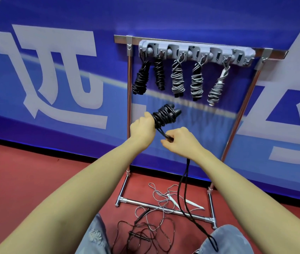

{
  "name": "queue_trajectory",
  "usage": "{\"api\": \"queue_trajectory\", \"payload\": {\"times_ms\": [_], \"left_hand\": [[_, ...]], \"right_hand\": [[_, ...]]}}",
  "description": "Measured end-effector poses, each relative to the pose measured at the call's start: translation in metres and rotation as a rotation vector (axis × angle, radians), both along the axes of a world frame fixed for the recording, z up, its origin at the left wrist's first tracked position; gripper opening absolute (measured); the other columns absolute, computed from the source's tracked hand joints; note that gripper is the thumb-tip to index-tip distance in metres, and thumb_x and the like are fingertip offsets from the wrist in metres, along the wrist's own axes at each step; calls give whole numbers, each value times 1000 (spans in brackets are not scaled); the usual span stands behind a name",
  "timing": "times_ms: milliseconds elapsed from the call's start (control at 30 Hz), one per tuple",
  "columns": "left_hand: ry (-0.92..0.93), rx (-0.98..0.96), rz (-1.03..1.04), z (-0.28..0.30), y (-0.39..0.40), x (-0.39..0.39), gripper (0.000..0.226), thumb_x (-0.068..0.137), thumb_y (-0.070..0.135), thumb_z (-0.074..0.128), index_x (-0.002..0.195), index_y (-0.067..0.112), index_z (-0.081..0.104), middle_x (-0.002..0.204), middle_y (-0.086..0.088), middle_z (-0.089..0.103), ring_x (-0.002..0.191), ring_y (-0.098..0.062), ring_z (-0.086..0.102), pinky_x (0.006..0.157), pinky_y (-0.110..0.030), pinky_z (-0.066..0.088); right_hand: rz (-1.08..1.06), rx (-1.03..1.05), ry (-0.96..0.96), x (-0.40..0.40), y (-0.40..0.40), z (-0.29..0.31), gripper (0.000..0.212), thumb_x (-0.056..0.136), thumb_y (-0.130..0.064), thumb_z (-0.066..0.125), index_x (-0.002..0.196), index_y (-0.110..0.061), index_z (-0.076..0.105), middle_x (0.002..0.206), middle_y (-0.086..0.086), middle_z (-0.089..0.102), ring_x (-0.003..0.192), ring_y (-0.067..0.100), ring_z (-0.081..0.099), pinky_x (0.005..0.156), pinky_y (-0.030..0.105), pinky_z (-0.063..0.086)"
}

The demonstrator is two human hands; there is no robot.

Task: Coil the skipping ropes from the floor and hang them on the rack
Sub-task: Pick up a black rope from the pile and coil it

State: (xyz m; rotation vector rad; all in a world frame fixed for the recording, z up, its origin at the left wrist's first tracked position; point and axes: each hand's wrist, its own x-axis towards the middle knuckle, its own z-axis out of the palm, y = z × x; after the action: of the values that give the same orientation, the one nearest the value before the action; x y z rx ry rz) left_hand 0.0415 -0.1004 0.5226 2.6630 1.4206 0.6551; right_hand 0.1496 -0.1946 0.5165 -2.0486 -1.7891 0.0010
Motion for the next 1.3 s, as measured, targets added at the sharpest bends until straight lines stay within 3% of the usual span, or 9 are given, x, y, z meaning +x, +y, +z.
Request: {"api": "queue_trajectory", "payload": {"times_ms": [267,367,500,733,900,1067,1167,1200,1300], "left_hand": [[530,285,-126,4,3,-4,24,86,0,52,108,10,51,88,3,61,84,-24,62,47,-24,21],[561,347,-211,6,6,-9,14,88,4,50,92,18,48,96,0,66,87,-24,64,48,-24,23],[516,378,-199,4,14,-16,12,89,6,49,98,13,53,97,-4,62,89,-27,60,60,-29,33],[525,363,-251,7,21,-27,13,89,8,51,99,10,59,94,-5,54,87,-29,58,56,-28,31],[356,645,-644,6,28,-36,38,34,-5,82,49,11,51,45,-3,43,34,-19,35,42,-17,24],[131,685,-806,2,32,-40,27,58,-2,73,59,8,47,53,-6,43,42,-22,38,39,-25,35],[-165,493,-721,3,26,-42,22,73,26,52,66,6,50,55,-6,49,46,-26,45,38,-32,43],[-245,403,-650,5,20,-41,30,73,35,50,71,5,53,56,-5,53,48,-28,48,42,-33,45],[-399,54,-365,17,-1,-30,38,75,43,57,94,11,53,68,-3,61,71,-36,57,62,-39,49]], "right_hand": [[159,138,-528,0,8,10,14,79,-9,49,82,-11,63,74,2,60,50,26,46,43,22,15],[129,283,-463,-9,6,9,27,75,-14,36,82,-9,61,75,3,58,42,23,28,41,19,6],[-120,124,-166,-13,8,6,25,90,-12,43,110,-10,58,112,4,55,84,34,58,64,37,41],[-117,113,221,-6,14,11,23,85,-10,51,93,-22,68,94,-4,69,93,21,61,75,36,51],[-203,175,512,0,20,19,17,85,-25,71,79,-10,67,63,5,58,54,24,54,45,34,53],[-219,120,472,10,27,22,37,85,-35,70,63,-8,57,53,1,44,51,17,37,53,28,34],[-200,150,522,14,25,17,42,90,-20,65,54,-14,43,55,2,38,76,6,62,51,26,30],[-213,161,549,13,25,16,39,90,-11,61,57,-15,41,58,3,40,62,12,20,53,26,35],[-265,130,399,10,26,14,22,92,-21,54,78,-5,59,78,13,63,74,34,58,68,38,50]]}}
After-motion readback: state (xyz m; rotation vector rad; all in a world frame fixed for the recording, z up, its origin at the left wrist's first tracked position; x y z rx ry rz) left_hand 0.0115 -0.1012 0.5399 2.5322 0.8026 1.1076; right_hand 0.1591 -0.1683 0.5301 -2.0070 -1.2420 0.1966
